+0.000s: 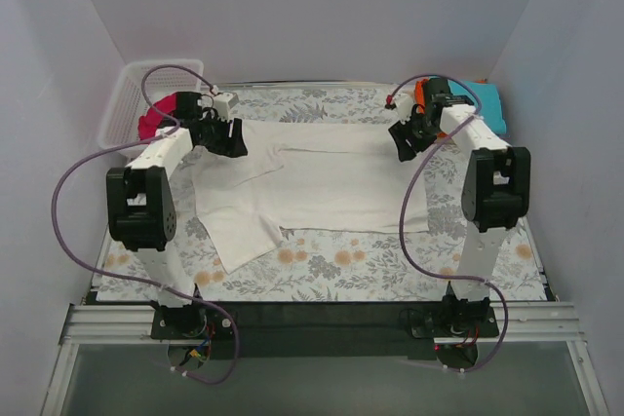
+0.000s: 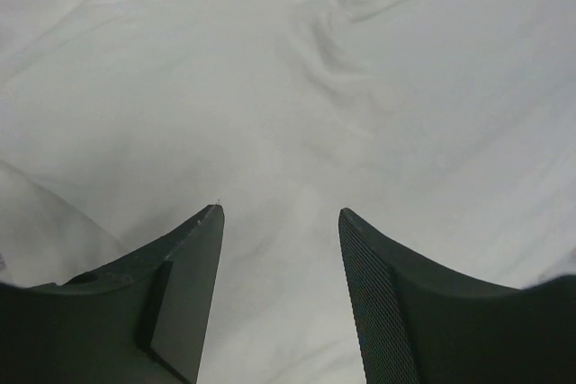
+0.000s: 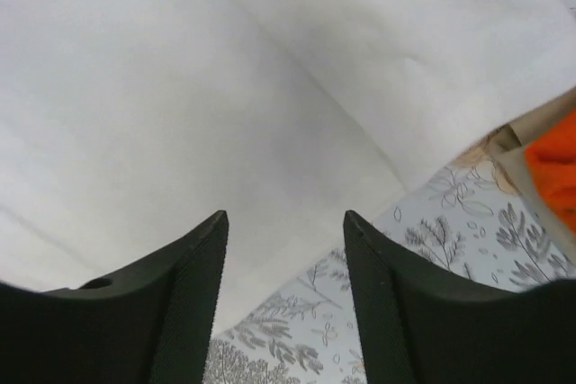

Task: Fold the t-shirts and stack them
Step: Fold the tshirt

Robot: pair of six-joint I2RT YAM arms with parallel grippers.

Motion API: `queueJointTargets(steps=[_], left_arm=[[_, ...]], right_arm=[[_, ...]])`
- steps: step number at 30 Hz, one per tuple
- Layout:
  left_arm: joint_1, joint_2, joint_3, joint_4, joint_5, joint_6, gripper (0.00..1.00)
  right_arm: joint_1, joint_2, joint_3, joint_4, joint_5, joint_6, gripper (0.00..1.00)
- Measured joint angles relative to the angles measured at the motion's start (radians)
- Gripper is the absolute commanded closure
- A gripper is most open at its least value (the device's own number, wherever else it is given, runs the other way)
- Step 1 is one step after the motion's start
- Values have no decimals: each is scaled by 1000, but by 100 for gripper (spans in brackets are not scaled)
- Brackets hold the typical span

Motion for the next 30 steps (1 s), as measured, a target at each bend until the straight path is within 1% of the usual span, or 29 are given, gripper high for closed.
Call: queueJointTargets(steps=[3, 4, 5, 7, 9, 14, 20, 24, 30], left_arm=[[14, -205, -97, -55, 44, 61, 52], [25, -269, -128, -69, 58, 80, 53], [42, -325, -154, -91, 68, 100, 53], [80, -402, -200, -125, 81, 134, 53], [116, -447, -256, -150, 81, 159, 53], [143, -462, -367, -212, 74, 194, 53], [144, -462, -388, -237, 64, 210, 53], [148, -462, -389, -236, 56, 219, 53], [148, -459, -393, -237, 47, 236, 51]], right_arm=[[10, -220, -173, -18, -14, -64, 59], [16, -288, -224, -27, -13, -82, 64], [21, -345, -274, -31, -9, -100, 66], [35, -435, -371, -40, -1, -120, 69], [48, -482, -462, -43, 8, -133, 70], [62, -493, -624, -66, 39, -151, 72], [62, -512, -721, -61, 61, -162, 72], [62, -542, -760, -56, 76, -181, 64], [62, -545, -798, -15, 99, -199, 60]])
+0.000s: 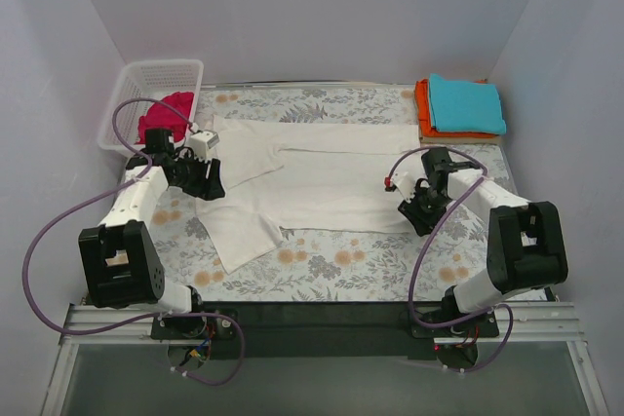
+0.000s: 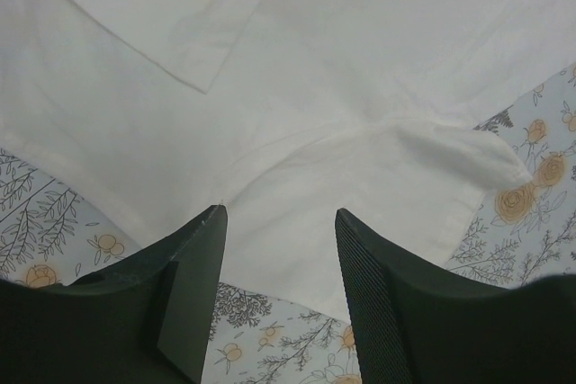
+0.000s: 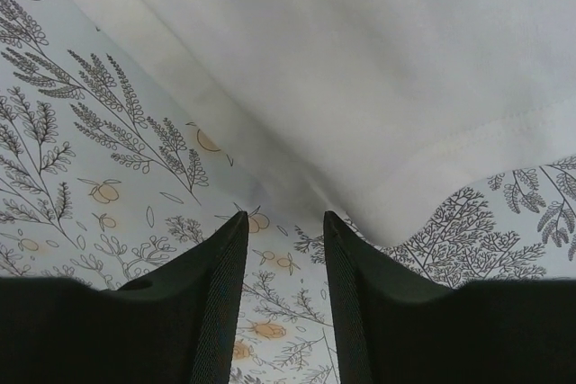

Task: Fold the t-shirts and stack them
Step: Fold the tshirt

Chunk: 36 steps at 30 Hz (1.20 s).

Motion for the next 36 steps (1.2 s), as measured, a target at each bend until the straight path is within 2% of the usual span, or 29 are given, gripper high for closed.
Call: queueJointTargets(steps=[2, 5, 6, 8, 17, 26, 28, 31, 36], left_arm=[[1, 2, -4, 0, -5, 11, 50], [6, 3, -16, -3, -18, 31, 51], [6, 3, -21, -3, -21, 40, 51], [6, 3, -39, -1, -32, 66, 51], [6, 3, -140, 8, -107, 249, 54], [6, 3, -230, 81, -181, 330, 56], [7, 10, -230, 99, -181, 344, 58], [8, 39, -232, 112, -187, 370, 67], [10, 35, -240, 122, -186, 415, 70]], right_arm=[[0, 4, -14, 18, 8, -4, 60], [0, 8, -30, 49, 21, -13, 76], [0, 8, -32, 59, 26, -15, 88], [0, 3, -39, 84, 41, -24, 99], [0, -55, -86, 97, 60, -34, 99], [0, -60, -84, 79, 63, -34, 99], [0, -59, -84, 77, 62, -34, 99], [0, -55, -83, 75, 62, -34, 99], [0, -50, -79, 72, 63, -33, 99]])
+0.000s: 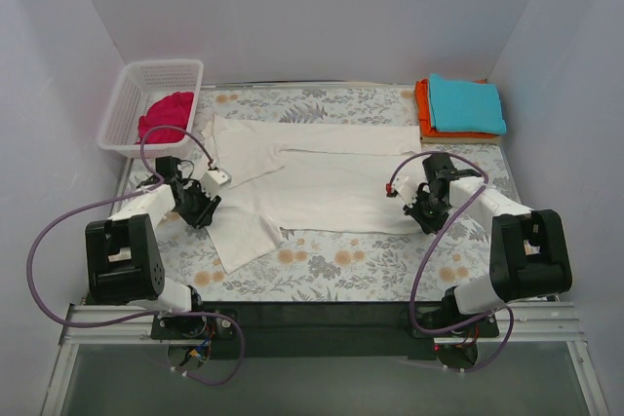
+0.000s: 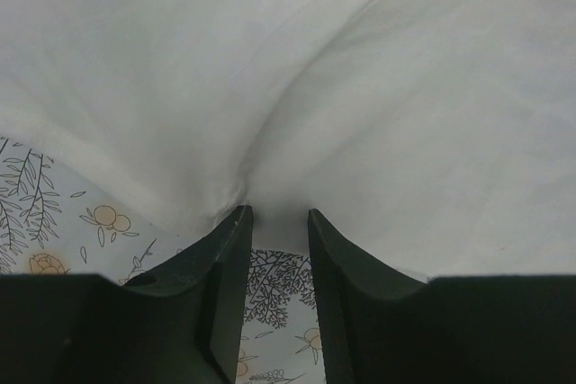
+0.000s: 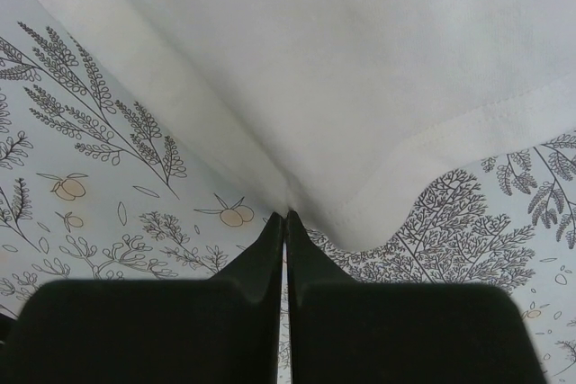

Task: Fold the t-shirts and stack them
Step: Fold the tshirt

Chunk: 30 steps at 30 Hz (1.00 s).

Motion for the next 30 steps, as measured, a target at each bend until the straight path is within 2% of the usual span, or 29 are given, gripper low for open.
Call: queueJointTargets(steps=[6, 8, 9, 11, 14, 30], left_arm=[[0, -43, -39, -3, -3, 40, 97], [0, -62, -50, -22, -3, 50, 98], [0, -73, -57, -37, -3, 55, 97], [0, -98, -72, -69, -4, 65, 77], [0, -124, -86, -108, -11, 63, 63], [0, -155, -61, -231, -5, 13, 66]], right_arm=[[0, -3, 3, -14, 1, 0, 99], [0, -13, 2, -20, 3, 0, 99], [0, -22, 2, -24, 5, -1, 99], [0, -39, 2, -32, 6, -1, 99], [-2, -55, 2, -40, 8, -1, 99], [-3, -54, 2, -42, 7, -1, 99]])
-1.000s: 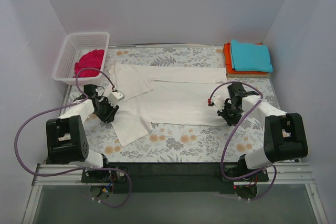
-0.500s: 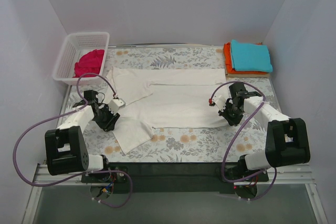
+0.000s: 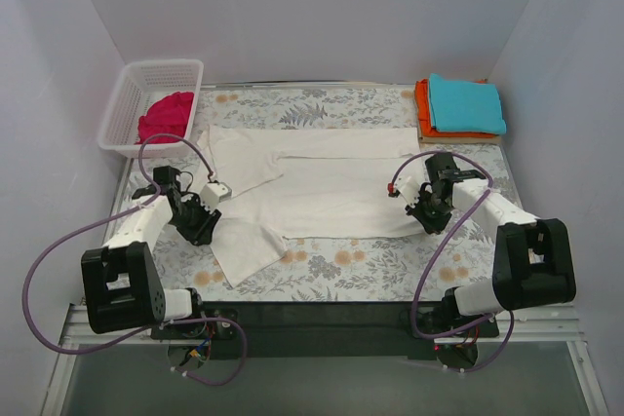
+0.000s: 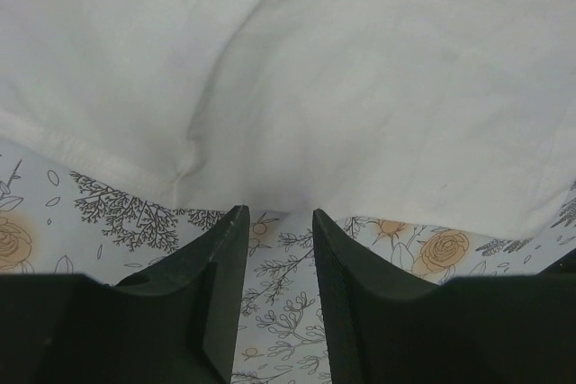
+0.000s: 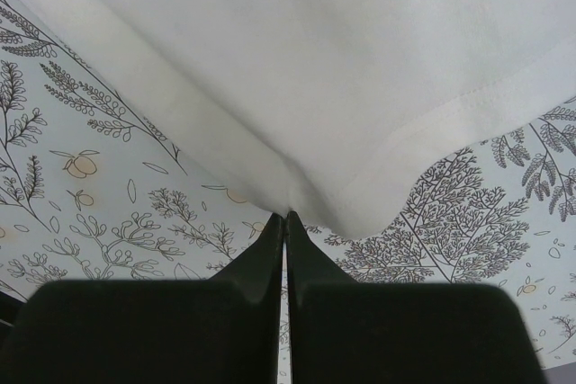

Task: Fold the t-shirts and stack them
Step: Fold the tshirt

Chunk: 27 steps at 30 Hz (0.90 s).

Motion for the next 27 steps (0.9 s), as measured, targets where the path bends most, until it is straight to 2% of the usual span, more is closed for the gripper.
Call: queueJointTargets(steps=[11, 19, 20, 23, 25, 27], left_arm=[[-3, -26, 27, -25, 28, -23, 64], [-16, -15, -54, 33, 14, -27, 65], [-18, -19, -59, 42, 12, -28, 67], [-23, -33, -74, 71, -6, -34, 81], [-24, -43, -83, 90, -18, -37, 94], [-25, -56, -91, 100, -23, -32, 100]], right_arm=[[0, 9, 0, 0, -4, 0, 99], [0, 26, 0, 0, -4, 0, 99], [0, 27, 0, 0, -4, 0, 99], [0, 30, 0, 0, -3, 0, 99], [0, 34, 0, 1, -3, 0, 99], [0, 36, -2, 1, -3, 0, 99]])
